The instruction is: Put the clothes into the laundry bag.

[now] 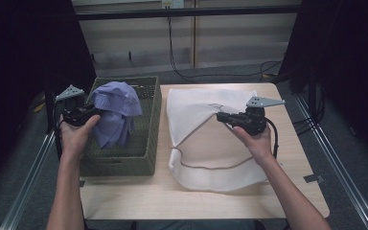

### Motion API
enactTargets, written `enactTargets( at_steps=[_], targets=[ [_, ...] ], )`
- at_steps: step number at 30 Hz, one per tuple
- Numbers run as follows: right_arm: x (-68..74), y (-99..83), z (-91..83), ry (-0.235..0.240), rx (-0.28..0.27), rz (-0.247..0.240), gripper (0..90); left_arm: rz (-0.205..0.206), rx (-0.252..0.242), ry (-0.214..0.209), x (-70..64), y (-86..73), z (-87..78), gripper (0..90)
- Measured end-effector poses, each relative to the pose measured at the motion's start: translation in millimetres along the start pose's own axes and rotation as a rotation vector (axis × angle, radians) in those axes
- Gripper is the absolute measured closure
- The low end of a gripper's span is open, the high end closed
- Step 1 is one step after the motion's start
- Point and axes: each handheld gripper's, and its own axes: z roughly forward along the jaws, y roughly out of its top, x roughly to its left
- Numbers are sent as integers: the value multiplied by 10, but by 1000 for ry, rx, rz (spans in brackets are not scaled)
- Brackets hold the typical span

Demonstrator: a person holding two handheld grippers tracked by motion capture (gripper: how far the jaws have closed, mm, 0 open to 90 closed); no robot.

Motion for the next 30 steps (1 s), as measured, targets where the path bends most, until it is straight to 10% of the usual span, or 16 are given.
enactTargets(
  at_steps=[30],
  targets=[
    [10, 5, -13, 6, -2, -5, 891, 54, -133, -36, -267, 215, -226, 747]
  ],
)
